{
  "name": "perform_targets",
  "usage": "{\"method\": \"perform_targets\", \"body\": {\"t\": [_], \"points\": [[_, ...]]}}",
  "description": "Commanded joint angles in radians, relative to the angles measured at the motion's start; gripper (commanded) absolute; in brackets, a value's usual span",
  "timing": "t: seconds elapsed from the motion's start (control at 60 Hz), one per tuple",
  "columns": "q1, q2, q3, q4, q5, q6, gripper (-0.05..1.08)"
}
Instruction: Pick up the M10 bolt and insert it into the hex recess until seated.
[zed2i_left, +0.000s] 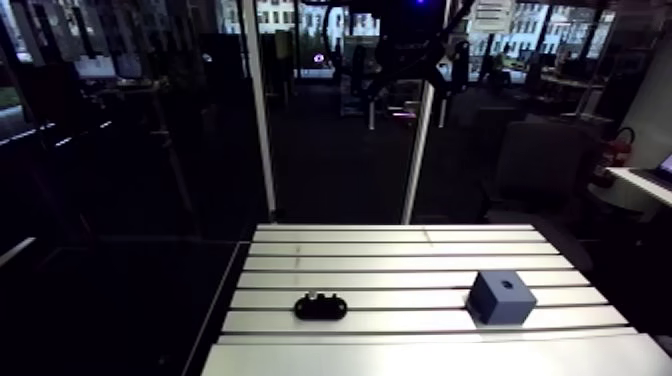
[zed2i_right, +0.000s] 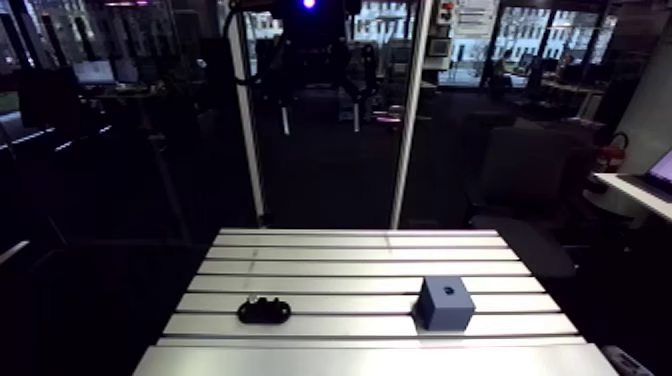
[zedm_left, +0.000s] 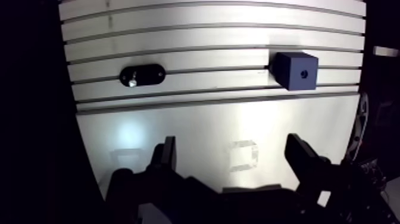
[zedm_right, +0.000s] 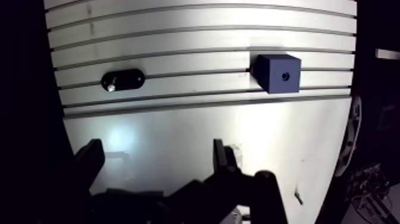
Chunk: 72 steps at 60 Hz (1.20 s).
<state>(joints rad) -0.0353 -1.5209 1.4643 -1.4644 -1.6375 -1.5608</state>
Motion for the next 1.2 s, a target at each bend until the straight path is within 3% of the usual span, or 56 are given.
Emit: {"method": "perform_targets", "body": {"t": [0.017, 0.55, 0.933, 1.2], "points": [[0.006, 0.021, -0.002, -0.001, -0.005, -0.001, 0.0], [0.016, 0.024, 0.033, -0.025, -0.002, 0.003, 0.0], [0.148, 0.05, 0.166, -0.256, -0.006, -0.018, 0.0], [0.172, 0.052, 0.301, -0.439, -0.005, 0.004, 0.01]]}}
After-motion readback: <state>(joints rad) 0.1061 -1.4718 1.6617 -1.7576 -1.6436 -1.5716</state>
